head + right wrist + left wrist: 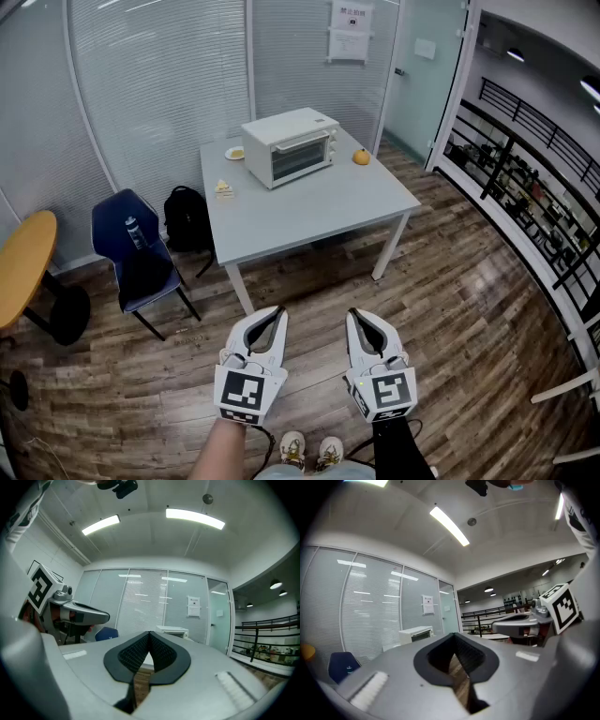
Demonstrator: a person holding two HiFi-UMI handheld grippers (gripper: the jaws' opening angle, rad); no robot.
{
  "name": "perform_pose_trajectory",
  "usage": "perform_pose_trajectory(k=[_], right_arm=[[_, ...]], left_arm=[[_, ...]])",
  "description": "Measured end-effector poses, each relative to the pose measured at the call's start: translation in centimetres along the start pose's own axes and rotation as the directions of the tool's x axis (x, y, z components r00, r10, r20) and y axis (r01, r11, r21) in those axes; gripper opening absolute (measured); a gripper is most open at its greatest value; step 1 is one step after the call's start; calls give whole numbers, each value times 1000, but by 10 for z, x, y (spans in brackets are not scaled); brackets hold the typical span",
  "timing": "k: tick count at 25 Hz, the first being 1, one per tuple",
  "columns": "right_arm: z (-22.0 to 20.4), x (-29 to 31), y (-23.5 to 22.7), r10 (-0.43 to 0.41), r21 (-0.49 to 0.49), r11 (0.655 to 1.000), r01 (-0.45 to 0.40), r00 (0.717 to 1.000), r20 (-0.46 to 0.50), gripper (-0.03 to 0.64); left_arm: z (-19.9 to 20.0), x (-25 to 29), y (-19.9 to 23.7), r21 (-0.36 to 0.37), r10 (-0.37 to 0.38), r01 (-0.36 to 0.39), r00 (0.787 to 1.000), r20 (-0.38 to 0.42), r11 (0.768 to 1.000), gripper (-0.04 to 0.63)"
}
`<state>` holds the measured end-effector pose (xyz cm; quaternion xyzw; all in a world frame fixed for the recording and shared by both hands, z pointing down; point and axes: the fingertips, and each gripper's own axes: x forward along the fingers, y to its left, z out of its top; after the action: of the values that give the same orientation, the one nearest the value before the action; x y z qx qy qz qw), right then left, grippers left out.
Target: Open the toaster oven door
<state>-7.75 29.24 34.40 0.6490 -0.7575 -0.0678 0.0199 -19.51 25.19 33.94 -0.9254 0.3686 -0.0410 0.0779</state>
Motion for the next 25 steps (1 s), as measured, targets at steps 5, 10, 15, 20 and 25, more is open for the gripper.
perform_pose_trajectory(k=[5,10,15,20,25], right_arm=[[3,-54,4,-6,26,1000,6,1000,2,2],[4,-101,10,22,42,999,-23,1000,11,2],[2,-138,7,49,47,998,-49,999,12,2],[8,-148,-3,69,31,997,-70,997,27,2],[2,-132,-16,71,61,996,-72,997,20,2]], left_arm=[[4,-38,-37,-21,11,-11,1000,0,1000,57],[1,-68,-75,-57,49,-51,998,-28,997,57],[-2,-91,-95,-69,103,-105,994,-37,992,57],[-3,-89,-102,-71,115,-117,993,-33,991,57],[1,-68,-94,-79,115,-116,993,-17,990,57]])
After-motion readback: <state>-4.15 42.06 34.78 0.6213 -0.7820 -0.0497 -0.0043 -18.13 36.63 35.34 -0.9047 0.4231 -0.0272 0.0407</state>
